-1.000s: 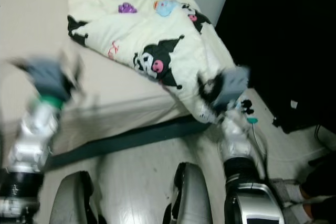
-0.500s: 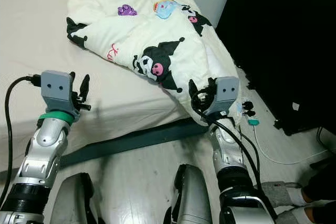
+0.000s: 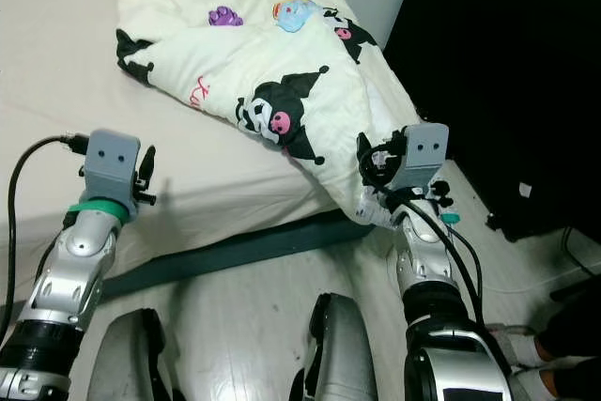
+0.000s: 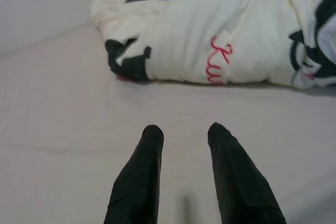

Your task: Clean up the room

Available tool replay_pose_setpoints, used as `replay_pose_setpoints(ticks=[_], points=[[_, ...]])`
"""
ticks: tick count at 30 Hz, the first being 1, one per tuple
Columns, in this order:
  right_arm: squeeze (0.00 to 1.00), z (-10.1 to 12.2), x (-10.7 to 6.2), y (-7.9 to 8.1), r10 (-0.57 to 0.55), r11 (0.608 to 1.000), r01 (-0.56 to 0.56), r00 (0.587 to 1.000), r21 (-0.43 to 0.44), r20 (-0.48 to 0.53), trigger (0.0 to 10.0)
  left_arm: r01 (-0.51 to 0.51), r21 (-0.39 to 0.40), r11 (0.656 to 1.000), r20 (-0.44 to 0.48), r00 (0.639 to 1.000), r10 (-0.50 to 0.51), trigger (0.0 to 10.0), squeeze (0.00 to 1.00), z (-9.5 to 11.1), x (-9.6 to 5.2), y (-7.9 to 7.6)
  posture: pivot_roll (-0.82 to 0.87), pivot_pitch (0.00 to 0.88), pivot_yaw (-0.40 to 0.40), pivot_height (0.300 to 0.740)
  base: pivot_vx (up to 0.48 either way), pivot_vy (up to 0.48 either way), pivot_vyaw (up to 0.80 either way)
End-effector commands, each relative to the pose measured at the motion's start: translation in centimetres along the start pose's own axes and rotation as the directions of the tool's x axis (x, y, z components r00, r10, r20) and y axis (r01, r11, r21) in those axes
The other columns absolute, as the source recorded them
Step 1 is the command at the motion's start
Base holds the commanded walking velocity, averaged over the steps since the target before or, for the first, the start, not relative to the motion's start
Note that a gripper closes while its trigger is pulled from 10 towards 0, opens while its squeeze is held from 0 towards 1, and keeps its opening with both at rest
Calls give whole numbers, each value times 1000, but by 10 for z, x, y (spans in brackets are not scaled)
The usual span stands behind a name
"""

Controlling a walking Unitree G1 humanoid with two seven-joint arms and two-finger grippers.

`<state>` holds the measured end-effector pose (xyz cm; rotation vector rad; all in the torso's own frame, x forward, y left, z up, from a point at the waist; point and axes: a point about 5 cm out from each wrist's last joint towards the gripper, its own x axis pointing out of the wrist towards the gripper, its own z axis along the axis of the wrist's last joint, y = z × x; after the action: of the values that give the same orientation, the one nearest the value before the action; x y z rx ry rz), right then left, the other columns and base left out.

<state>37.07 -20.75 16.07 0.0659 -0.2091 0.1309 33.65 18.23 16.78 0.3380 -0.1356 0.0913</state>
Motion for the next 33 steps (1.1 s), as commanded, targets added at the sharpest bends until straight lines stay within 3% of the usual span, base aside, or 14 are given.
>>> replay_pose_setpoints(ticks=[1, 3, 10, 13, 33], points=[[0, -3, 0, -3, -7, 1000, 8, 1000, 27, -20, 10000, -15, 11, 1000, -33, 999, 15, 10000, 0, -6, -5, 6, 126, 147, -32, 420, 0, 0, 0], [0, -3, 0, -3, -7, 1000, 8, 1000, 27, -20, 10000, -15, 11, 1000, -33, 999, 15, 10000, 0, -6, -5, 6, 126, 147, -32, 420, 0, 0, 0], [0, 8, 18, 9, 47, 992, -46, 999, 114, -9, 10000, -70, 42, 997, -39, 997, 72, 10000, 0, -5, -21, 33, 200, 205, -27, 420, 0, 0, 0], [0, 11, 23, 10, 13, 997, -11, 999, 75, -31, 10000, -91, 70, 993, -46, 994, 95, 10000, 0, -5, -29, 47, 227, 224, -19, 420, 0, 0, 0], [0, 12, 27, 9, 0, 998, 2, 999, 60, -43, 10000, -92, 80, 993, -68, 993, 97, 10000, 0, -2, -34, 52, 227, 224, -19, 420, 0, 0, 0]])
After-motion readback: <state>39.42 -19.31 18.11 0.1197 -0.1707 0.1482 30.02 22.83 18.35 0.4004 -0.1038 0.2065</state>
